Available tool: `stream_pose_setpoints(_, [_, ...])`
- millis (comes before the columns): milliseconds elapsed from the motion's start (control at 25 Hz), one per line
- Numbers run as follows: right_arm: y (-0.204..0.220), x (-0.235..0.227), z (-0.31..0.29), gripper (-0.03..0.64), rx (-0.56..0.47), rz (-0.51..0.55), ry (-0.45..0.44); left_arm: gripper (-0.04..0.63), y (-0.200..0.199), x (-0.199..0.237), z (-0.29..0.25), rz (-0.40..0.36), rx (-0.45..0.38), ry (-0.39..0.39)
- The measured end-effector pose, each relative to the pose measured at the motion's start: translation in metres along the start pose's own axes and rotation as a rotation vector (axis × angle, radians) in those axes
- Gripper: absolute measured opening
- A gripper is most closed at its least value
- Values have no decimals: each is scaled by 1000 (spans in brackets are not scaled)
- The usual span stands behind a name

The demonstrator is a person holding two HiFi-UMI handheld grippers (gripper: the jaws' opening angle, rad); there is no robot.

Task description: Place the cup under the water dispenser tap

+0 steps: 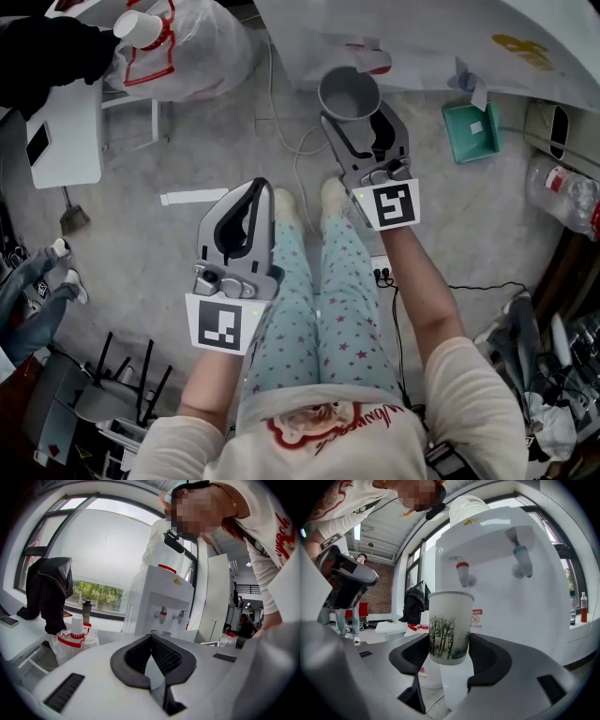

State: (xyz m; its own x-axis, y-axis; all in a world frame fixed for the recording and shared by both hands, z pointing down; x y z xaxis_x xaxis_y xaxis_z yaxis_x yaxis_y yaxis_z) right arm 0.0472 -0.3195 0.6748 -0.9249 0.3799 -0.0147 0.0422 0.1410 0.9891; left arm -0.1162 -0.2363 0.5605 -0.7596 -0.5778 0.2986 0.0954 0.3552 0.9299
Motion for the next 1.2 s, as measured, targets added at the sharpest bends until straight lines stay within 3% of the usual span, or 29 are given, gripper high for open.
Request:
stream_pose_setpoints(560, [58, -11, -49, 268, 99, 73, -2, 20, 19, 11, -3, 11, 14, -26])
stream_pose_setpoints(720, [63, -7, -61, 268, 97, 97, -28, 21, 23, 10, -5, 22, 21, -20])
stream_pose_setpoints(920, [75, -5, -66, 268, 180, 126, -41, 21, 27, 14, -5, 34, 23, -20])
stream_pose_setpoints(1200, [83, -5, -69, 268, 217, 138, -42, 20, 26, 19, -4, 44, 18, -25])
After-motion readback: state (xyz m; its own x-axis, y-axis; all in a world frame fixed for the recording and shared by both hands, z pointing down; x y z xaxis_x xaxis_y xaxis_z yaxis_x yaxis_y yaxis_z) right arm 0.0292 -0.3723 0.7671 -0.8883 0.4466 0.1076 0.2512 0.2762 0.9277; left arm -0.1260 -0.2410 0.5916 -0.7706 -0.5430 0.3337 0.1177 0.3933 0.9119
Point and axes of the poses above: the fingertips, and each gripper's own axes: z backward along the fingers, x to its left, y out of its underside, the point moved 6 cm from there along z, backward along the fingers, and after that the axes turned 12 degrees about y, right-handed, at the moved point
